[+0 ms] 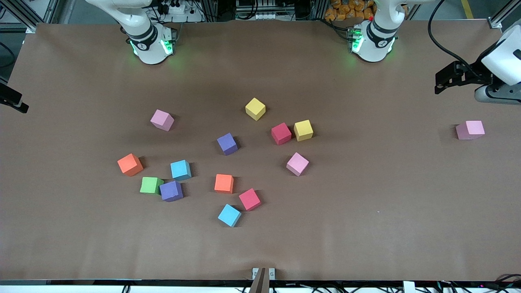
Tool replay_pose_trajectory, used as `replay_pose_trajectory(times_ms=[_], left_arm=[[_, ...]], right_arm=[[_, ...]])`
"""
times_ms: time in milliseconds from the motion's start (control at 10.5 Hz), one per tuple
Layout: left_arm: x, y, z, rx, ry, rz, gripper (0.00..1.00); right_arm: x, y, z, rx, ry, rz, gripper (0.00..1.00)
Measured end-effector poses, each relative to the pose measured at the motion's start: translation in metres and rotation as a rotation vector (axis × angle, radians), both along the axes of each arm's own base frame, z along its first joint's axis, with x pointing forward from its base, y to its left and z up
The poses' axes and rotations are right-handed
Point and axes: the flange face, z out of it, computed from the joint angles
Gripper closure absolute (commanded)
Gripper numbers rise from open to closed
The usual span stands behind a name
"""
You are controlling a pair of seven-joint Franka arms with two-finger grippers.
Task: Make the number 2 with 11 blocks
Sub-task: 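Reach the left gripper to the yellow cube while the right gripper reaches cyan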
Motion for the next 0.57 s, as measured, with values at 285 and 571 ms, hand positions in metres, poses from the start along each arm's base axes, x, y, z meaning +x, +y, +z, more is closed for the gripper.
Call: replay_pose_trajectory(times_ms=[285, 571], left_arm=[[0.000, -0.002, 0.000, 0.000, 0.001, -0.004, 0.00], [-0.004, -0.027, -0.002, -0.011, 0.007, -0.050, 0.00]], right_arm=[[0.000, 0.008, -0.001, 0.002, 0.007, 0.014, 0.00], [0.000, 0.007, -0.001, 0.002, 0.008, 0.013, 0.00]])
